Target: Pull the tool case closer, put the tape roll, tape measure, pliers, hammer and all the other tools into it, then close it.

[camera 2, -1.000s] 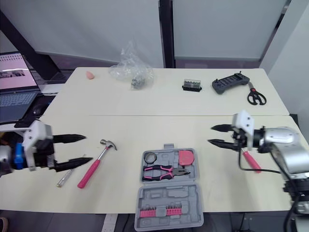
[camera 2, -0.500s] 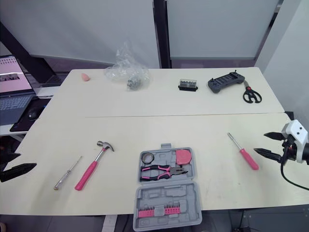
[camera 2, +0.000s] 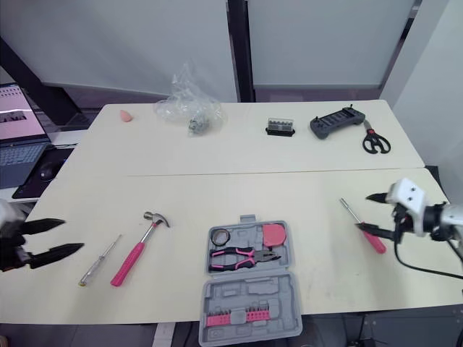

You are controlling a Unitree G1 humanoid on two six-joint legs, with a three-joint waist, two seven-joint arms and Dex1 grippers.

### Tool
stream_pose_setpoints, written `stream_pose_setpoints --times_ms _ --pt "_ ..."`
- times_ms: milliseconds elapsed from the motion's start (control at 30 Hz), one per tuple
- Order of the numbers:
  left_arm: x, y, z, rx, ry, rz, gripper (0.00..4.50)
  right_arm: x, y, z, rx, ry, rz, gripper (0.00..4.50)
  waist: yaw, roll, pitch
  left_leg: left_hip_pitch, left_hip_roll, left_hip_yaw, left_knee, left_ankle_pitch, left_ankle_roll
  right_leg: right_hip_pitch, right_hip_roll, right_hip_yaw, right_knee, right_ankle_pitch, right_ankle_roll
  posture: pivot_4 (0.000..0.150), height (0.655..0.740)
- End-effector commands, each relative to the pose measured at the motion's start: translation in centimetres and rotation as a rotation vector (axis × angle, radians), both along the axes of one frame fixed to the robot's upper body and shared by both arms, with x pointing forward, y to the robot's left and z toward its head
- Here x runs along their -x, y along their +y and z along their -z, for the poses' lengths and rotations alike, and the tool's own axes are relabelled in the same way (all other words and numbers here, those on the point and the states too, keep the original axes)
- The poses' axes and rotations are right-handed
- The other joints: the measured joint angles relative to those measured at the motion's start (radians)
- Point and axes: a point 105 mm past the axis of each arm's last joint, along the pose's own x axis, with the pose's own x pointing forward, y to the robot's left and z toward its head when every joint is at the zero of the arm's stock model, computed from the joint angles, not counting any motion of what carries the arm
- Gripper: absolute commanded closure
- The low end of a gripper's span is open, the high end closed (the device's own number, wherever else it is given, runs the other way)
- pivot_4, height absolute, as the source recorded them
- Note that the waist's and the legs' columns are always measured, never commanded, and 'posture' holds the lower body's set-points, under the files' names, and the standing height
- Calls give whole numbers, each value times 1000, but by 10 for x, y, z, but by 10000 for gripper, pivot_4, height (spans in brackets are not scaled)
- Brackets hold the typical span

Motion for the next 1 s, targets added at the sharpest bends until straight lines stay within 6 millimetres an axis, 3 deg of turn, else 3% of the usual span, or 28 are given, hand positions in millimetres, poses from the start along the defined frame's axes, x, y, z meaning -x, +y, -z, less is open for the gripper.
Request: stream_pose_setpoints --times_ms 33,133,333,533,633,1000 --pt "3 -52 8 -34 1 142 18570 9 35 11 100 -15 -132 16436 5 0 0 -1 0 0 0 0 0 0 0 0 0 0 0 1500 7400" --pt "10 -87 30 -60 50 221 27533 16 56 30 164 -1 -201 24089 11 0 0 0 0 0 1 0 0 0 0 0 0 0 0 1500 7400" --pt "16 -128 64 -111 93 307 45000 31 76 55 222 34 -271 34913 20 0 0 0 0 0 1 0 0 1 0 0 0 0 0 1500 7400" --pt "14 -153 86 -102 124 334 45000 35 90 67 233 49 -290 44809 21 -1 0 0 0 -1 1 0 0 2 0 -1 0 0 0 1500 7400" --pt "13 -168 98 -84 151 350 45000 39 97 75 232 72 -301 44809 22 -1 0 1 -1 -1 1 0 0 3 0 -1 -1 0 0 1500 7400" --pt "11 -206 113 -50 193 446 45000 45 116 80 206 88 -331 44809 24 -1 -1 1 -1 -1 2 0 0 3 0 -1 0 0 0 1500 7400"
